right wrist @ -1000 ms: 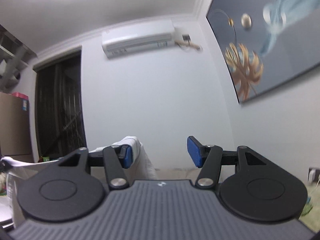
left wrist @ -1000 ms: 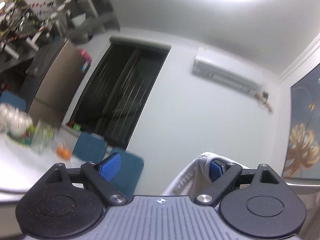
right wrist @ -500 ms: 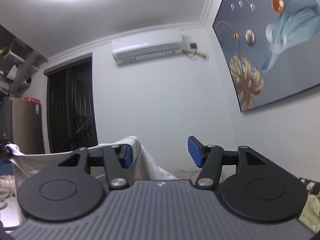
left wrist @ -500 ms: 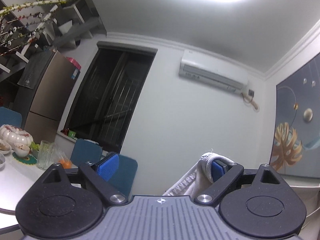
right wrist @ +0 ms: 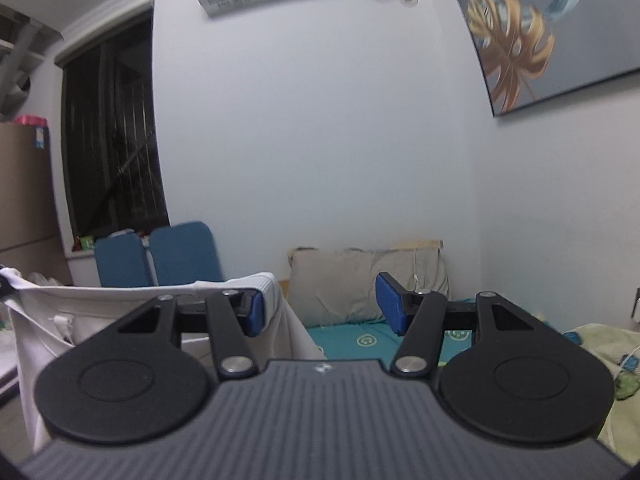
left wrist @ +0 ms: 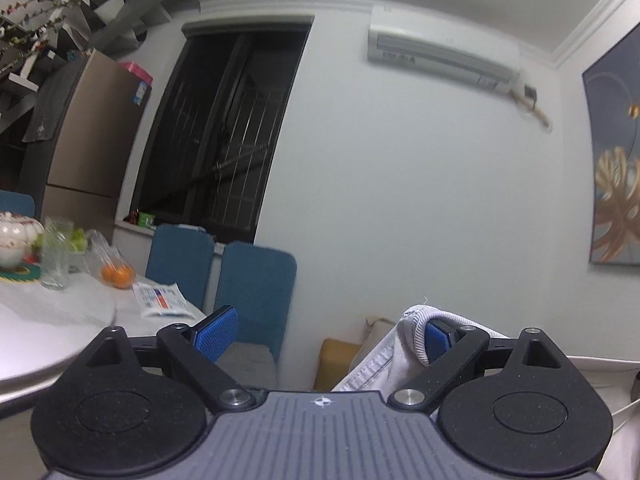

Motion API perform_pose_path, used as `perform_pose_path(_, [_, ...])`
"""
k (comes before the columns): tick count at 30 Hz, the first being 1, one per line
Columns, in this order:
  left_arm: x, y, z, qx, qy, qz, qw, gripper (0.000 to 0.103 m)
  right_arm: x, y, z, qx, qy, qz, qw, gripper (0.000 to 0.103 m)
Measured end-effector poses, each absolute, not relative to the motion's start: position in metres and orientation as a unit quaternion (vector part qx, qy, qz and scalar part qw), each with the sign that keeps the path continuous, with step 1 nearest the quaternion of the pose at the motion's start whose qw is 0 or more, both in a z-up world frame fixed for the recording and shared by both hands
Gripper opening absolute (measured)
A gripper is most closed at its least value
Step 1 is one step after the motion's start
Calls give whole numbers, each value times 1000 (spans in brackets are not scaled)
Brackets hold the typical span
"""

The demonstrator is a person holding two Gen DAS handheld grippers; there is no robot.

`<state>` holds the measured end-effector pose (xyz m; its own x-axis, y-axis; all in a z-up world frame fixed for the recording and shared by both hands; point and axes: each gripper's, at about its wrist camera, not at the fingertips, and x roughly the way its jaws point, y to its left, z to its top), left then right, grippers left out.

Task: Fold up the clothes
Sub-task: 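Raise the shirt high with both grippers and shake it out, then lower the shirt flat onto the bed and open both grippers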

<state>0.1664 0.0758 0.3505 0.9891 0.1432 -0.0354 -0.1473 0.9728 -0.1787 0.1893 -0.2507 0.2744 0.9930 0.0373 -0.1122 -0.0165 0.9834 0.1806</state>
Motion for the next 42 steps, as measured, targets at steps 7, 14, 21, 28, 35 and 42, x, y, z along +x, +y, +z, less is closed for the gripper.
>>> perform_pose_path(7, [342, 61, 246, -68, 51, 89, 992, 98, 352, -248, 192, 61, 95, -18, 993, 59])
perform_pose_path(14, [500, 46, 69, -33, 156, 91, 983, 98, 501, -264, 37, 76, 191, -38, 978, 58])
perform_pose_path(21, [598, 46, -92, -37, 278, 88, 956, 95, 592, -266, -110, 60, 314, -25, 947, 58])
perform_pose_path(28, [633, 38, -131, 0, 369, -4, 929, 95, 631, -256, -140, 91, 396, 97, 909, 85])
perform_pose_path(35, [568, 47, -85, 8, 312, -49, 949, 99, 585, -262, -101, 164, 324, 84, 928, 85])
perform_pose_path(42, [437, 61, -43, 13, 246, -77, 966, 102, 462, -249, -53, 108, 246, 65, 961, 85])
